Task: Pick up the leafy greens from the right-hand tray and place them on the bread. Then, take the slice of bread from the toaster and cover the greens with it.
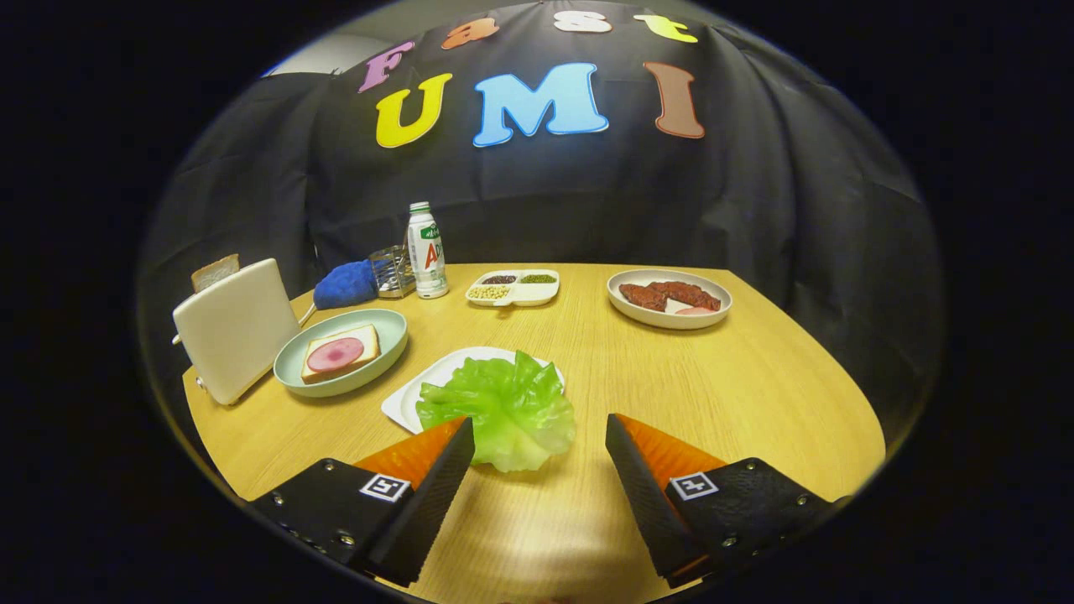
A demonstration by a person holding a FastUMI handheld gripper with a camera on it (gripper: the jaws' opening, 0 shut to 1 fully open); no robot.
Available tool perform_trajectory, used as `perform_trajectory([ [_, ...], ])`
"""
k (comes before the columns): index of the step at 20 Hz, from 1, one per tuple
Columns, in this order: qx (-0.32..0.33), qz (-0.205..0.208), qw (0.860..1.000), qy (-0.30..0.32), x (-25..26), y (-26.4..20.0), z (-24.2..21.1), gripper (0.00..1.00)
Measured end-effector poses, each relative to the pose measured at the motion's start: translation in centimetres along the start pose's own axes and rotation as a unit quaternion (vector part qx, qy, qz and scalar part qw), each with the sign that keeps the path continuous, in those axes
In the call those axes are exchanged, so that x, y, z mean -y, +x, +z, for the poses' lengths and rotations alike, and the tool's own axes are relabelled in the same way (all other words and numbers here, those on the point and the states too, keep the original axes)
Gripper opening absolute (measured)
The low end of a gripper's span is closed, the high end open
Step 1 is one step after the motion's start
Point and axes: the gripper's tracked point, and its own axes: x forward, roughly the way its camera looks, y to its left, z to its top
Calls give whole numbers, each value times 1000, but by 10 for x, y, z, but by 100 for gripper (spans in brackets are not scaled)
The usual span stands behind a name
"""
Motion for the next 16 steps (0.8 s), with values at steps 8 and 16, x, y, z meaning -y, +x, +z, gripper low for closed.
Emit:
perform_trajectory([
  [8,-21,18,999,34,-2,9,-4,3],
  [16,63,15,998,-18,-17,-16,43,0],
])
